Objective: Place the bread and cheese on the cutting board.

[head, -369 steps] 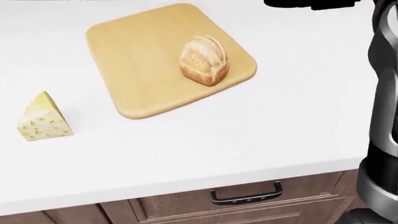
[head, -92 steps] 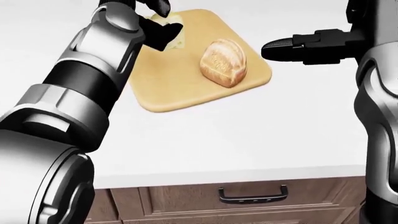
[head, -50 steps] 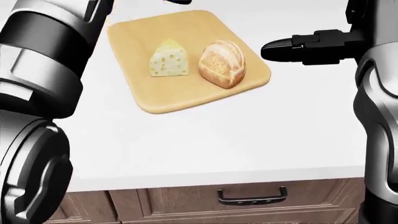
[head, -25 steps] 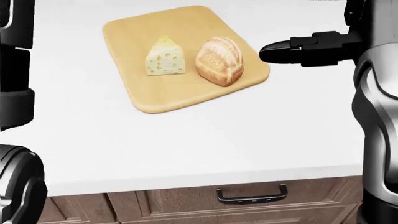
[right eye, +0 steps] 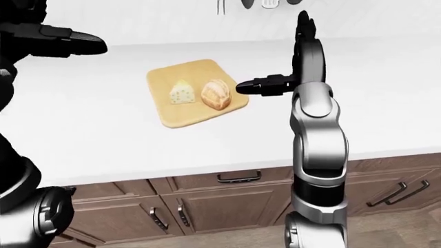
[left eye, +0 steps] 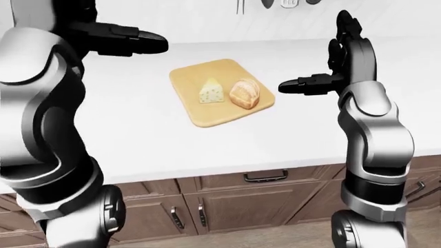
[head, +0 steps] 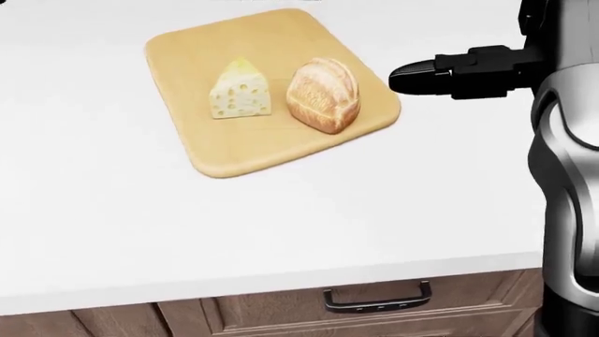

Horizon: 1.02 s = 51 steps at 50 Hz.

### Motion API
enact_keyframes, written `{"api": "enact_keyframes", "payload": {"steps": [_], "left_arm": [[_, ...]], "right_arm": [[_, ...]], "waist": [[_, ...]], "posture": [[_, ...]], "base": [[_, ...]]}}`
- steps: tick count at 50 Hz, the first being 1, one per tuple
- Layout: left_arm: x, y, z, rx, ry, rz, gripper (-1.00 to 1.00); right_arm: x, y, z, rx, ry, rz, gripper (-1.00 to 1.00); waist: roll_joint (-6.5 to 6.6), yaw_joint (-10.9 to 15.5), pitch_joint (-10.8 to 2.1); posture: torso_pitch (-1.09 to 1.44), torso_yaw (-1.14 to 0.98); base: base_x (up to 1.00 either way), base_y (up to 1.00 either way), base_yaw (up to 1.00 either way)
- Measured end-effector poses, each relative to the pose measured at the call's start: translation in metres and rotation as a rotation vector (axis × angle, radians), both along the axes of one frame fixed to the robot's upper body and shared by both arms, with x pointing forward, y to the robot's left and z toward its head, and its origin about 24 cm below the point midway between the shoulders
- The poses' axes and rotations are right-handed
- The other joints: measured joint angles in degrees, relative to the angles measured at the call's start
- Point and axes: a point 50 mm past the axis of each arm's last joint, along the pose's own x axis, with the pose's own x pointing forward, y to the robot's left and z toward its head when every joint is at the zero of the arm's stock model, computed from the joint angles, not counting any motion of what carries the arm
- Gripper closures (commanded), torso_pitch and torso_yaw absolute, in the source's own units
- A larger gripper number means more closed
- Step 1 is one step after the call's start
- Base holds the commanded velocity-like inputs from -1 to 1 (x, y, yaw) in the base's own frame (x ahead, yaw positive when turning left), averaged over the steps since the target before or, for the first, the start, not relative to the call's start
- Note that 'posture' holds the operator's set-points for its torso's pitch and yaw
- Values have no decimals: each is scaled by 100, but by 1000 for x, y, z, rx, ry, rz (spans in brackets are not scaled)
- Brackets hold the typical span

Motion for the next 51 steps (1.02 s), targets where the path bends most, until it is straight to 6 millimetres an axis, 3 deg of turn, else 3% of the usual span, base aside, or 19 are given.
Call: {"api": "enact_keyframes", "payload": {"steps": [14, 28, 34, 41, 51], "left_arm": [[-42, 4, 8, 54, -72, 31, -100], [-52, 3, -2, 30, -35, 6, -100], [-50, 19, 0, -54, 32, 36, -100], [-47, 18, -2, -153, 85, 4, -100], [-70, 36, 35, -232, -135, 52, -100]], "right_arm": [[-3, -2, 4, -6, -12, -6, -100], [-10, -1, 18, 8, -71, 1, -100], [-14, 0, 26, 23, -91, 11, -100], [-23, 3, 40, 56, -135, 49, -100], [-51, -3, 76, 69, -288, 44, -100]], "waist": [[43, 18, 17], [45, 18, 42], [58, 17, 52], [29, 7, 69], [22, 6, 126]], "posture": [[0, 0], [0, 0], [0, 0], [0, 0], [0, 0]], "base": [[0, 0, 0], [0, 0, 0], [0, 0, 0], [0, 0, 0], [0, 0, 0]]}}
